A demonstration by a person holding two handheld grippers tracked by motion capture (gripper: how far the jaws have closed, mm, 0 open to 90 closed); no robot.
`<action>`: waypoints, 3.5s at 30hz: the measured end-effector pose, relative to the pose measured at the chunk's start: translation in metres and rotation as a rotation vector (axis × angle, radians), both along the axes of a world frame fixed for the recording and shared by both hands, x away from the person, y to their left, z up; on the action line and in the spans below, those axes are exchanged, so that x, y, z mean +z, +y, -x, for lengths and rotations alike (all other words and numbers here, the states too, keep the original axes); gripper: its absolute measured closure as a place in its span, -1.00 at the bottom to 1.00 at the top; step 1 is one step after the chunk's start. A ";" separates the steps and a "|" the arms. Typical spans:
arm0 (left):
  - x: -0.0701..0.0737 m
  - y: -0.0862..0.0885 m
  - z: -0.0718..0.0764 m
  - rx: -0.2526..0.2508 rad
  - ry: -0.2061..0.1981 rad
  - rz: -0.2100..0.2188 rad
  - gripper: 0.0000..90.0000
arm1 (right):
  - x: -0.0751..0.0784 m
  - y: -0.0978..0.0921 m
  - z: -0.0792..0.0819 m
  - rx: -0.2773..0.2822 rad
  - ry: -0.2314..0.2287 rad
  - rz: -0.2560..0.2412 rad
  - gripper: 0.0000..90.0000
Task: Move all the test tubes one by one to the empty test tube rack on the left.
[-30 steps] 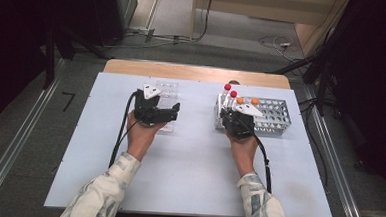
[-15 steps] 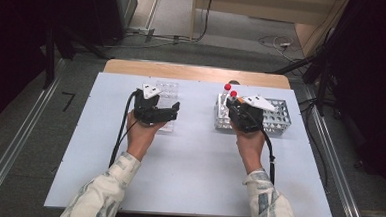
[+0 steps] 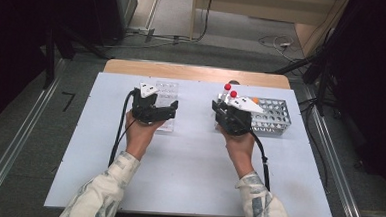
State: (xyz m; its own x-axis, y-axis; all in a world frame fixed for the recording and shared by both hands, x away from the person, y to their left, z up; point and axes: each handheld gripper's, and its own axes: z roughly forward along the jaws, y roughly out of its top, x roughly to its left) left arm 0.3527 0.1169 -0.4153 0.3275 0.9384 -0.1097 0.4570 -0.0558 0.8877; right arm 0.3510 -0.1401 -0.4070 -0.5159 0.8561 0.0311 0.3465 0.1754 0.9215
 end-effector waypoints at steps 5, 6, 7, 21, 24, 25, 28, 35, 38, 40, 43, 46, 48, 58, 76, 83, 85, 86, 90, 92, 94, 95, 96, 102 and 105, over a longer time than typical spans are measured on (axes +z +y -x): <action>0.002 -0.001 0.003 -0.017 -0.007 0.008 -0.68 | -0.013 0.020 0.001 0.042 0.024 0.021 0.63; 0.003 -0.002 0.004 -0.020 -0.010 0.009 -0.66 | -0.015 0.023 0.002 0.047 0.032 0.022 0.63; 0.003 -0.003 0.005 -0.024 -0.014 0.008 -0.66 | -0.017 0.026 0.001 0.054 0.037 0.027 0.63; 0.003 -0.019 0.011 -0.163 -0.013 0.058 -0.27 | -0.042 0.061 0.002 0.104 0.075 0.057 0.62; 0.002 -0.024 0.011 -0.190 -0.009 0.058 -0.16 | -0.043 0.066 0.002 0.110 0.080 0.057 0.62; 0.002 -0.025 0.011 -0.203 -0.007 0.057 -0.11 | -0.043 0.067 0.002 0.112 0.074 0.061 0.62; 0.001 -0.029 0.011 -0.238 -0.003 0.055 0.10 | -0.043 0.069 0.003 0.113 0.070 0.064 0.63; -0.003 -0.034 0.010 -0.277 0.020 0.033 0.48 | -0.043 0.070 0.003 0.113 0.059 0.075 0.62; -0.004 -0.035 0.009 -0.278 0.031 0.028 0.56 | -0.043 0.070 0.004 0.112 0.053 0.083 0.62; -0.004 -0.035 0.009 -0.279 0.034 0.023 0.60 | -0.043 0.071 0.004 0.115 0.051 0.085 0.62; -0.004 -0.035 0.008 -0.279 0.040 0.019 0.64 | -0.044 0.072 0.005 0.114 0.052 0.091 0.62; -0.004 -0.034 0.008 -0.273 0.045 0.019 0.68 | -0.044 0.072 0.005 0.116 0.057 0.094 0.62; -0.003 -0.033 0.008 -0.271 0.044 0.011 0.71 | -0.044 0.072 0.005 0.121 0.058 0.095 0.61; 0.016 -0.022 0.008 -0.236 -0.007 0.031 0.71 | -0.040 0.063 0.006 0.170 0.087 0.081 0.05; 0.038 -0.002 0.006 -0.136 -0.091 -0.001 0.71 | -0.042 0.044 0.009 0.157 0.095 0.045 0.03; 0.029 -0.001 0.005 -0.116 -0.095 -0.020 0.71 | -0.043 0.043 0.009 0.154 0.095 0.043 0.03; 0.025 -0.001 0.004 -0.109 -0.098 -0.018 0.71 | -0.043 0.043 0.010 0.155 0.096 0.041 0.03; 0.024 -0.001 0.004 -0.108 -0.096 -0.015 0.71 | -0.043 0.043 0.009 0.154 0.096 0.041 0.03; 0.017 -0.001 0.004 -0.106 -0.083 -0.018 0.71 | -0.043 0.043 0.009 0.156 0.096 0.044 0.03; 0.013 -0.002 0.005 -0.108 -0.075 -0.025 0.71 | -0.043 0.042 0.009 0.156 0.096 0.044 0.03; 0.007 -0.003 0.006 -0.108 -0.067 -0.031 0.71 | -0.044 0.042 0.009 0.156 0.096 0.045 0.03; 0.004 -0.003 0.007 -0.110 -0.060 -0.042 0.71 | -0.044 0.042 0.009 0.155 0.098 0.044 0.03; 0.001 -0.004 0.007 -0.108 -0.054 -0.046 0.71 | -0.044 0.042 0.009 0.154 0.099 0.044 0.03; -0.011 -0.006 0.010 -0.102 -0.036 -0.077 0.71 | -0.044 0.042 0.010 0.158 0.095 0.043 0.03; -0.015 -0.006 0.009 -0.100 -0.020 -0.082 0.71 | -0.044 0.043 0.010 0.159 0.095 0.042 0.03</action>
State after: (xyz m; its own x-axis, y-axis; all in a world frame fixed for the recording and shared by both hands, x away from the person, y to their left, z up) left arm 0.3436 0.1104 -0.4299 0.4212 0.9066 -0.0261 0.4280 -0.1734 0.8870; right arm 0.3412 -0.0973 -0.4508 -0.6411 0.7657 0.0524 0.3965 0.2720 0.8768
